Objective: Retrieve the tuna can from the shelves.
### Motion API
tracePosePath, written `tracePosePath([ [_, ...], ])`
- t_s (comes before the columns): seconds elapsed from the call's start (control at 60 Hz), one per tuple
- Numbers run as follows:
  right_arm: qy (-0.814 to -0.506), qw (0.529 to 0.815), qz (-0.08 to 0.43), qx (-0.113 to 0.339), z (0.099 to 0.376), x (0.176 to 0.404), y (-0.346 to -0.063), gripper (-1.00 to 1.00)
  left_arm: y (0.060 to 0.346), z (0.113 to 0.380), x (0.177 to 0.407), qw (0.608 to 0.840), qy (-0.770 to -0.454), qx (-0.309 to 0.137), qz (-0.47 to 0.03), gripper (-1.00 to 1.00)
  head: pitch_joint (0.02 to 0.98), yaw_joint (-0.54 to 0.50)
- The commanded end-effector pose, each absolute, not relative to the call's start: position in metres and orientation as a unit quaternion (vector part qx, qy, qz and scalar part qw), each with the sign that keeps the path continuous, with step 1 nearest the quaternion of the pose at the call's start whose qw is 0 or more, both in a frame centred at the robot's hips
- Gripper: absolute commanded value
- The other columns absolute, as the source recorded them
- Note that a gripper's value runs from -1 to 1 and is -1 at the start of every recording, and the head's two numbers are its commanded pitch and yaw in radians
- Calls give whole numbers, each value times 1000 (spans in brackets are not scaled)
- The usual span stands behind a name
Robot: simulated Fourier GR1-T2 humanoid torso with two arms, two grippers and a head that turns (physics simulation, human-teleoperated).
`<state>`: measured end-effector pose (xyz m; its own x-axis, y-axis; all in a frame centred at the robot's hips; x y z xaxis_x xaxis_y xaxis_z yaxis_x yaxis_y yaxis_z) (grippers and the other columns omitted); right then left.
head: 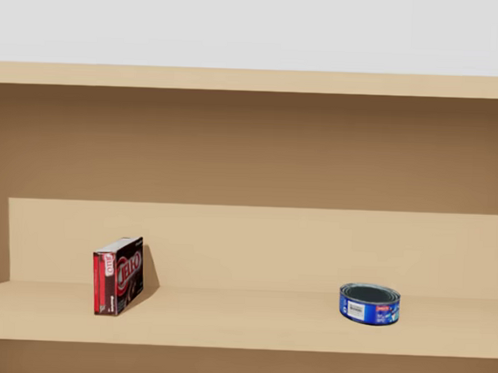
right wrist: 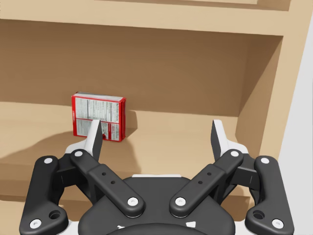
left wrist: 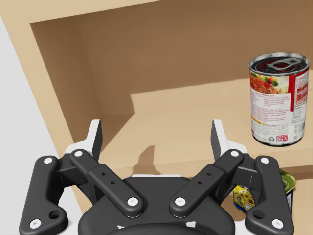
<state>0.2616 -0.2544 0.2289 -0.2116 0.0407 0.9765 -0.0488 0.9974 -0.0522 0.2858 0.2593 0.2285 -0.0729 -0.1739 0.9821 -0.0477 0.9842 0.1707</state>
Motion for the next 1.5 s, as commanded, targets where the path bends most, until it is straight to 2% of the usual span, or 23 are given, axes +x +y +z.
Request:
tracePosePath([
  [0.017, -778, 628, 7, 6, 228, 259, -253, -1000, 259, 228, 286, 677, -731, 77, -47, -1000, 78, 10],
  [0.067, -774, 634, 13, 11, 230, 259, -252, -1000, 259, 228, 286, 677, -730, 77, -48, -1000, 85, 8],
  [0.133, -757, 651, 27, 43, 230, 262, -253, -1000, 259, 228, 285, 677, -730, 75, -49, -1000, 96, 8],
  [0.167, -752, 658, 30, 33, 228, 262, -254, -1000, 259, 228, 285, 677, -730, 75, -49, -1000, 104, 9],
  [0.2, -746, 663, 36, 43, 228, 262, -255, -1000, 259, 228, 285, 678, -730, 74, -50, -1000, 114, 8],
  [0.25, -757, 652, 27, 30, 228, 263, -254, -1000, 259, 228, 285, 678, -729, 74, -50, -1000, 134, 2],
  [0.633, -764, 644, 32, 13, 227, 265, -255, -1000, 255, 227, 284, 678, -729, 69, -62, -1000, 292, -250],
  [0.917, -770, 637, 34, 7, 231, 262, -250, -1000, 254, 227, 283, 679, -729, 69, -62, -1000, 307, -251],
  [1.15, -788, 613, 56, 11, 285, 231, -240, -1000, 252, 226, 284, 681, -726, 67, -67, -1000, 313, -248],
  [1.35, -796, 598, 90, -9, 323, 232, -226, -1000, 250, 226, 283, 683, -724, 70, -66, -1000, 317, -241],
  [1.5, -799, 593, 100, -5, 348, 238, -217, -1000, 250, 226, 282, 684, -724, 70, -67, -1000, 317, -244],
])
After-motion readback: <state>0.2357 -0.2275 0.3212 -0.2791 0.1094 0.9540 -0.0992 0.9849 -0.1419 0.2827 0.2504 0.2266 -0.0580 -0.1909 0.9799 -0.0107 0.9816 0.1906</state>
